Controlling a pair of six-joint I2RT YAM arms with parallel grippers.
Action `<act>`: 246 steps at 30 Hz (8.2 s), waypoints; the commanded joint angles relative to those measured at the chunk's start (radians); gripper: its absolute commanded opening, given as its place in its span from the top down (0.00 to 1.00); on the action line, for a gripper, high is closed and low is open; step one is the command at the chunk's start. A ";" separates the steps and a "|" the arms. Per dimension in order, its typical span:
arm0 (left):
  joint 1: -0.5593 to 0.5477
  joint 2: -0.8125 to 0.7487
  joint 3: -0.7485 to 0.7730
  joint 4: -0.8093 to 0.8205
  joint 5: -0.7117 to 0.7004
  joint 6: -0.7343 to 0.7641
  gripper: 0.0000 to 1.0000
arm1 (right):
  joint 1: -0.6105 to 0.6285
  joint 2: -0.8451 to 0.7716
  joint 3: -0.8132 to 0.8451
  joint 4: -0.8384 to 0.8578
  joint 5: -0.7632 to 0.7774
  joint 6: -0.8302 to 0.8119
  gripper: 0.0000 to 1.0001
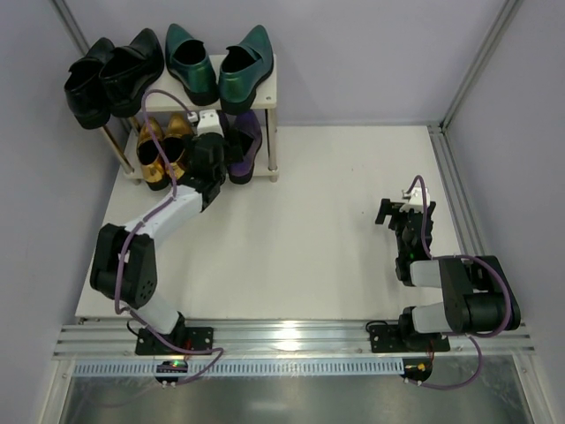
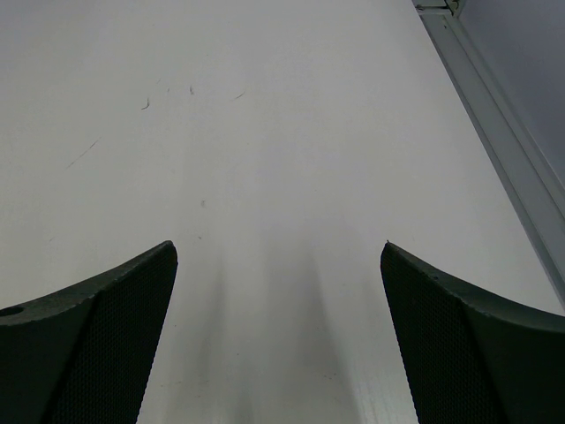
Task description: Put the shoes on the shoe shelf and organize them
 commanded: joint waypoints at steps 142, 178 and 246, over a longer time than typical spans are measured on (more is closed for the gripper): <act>0.210 0.227 1.328 -0.915 0.312 -0.571 0.57 | -0.003 -0.012 0.009 0.051 -0.009 0.014 0.03; 0.178 0.115 1.262 -0.935 0.353 -0.350 0.34 | -0.003 -0.012 0.007 0.050 -0.010 0.014 0.03; 0.054 0.028 1.069 -0.786 0.060 0.097 1.00 | -0.001 -0.012 0.009 0.051 -0.010 0.014 0.03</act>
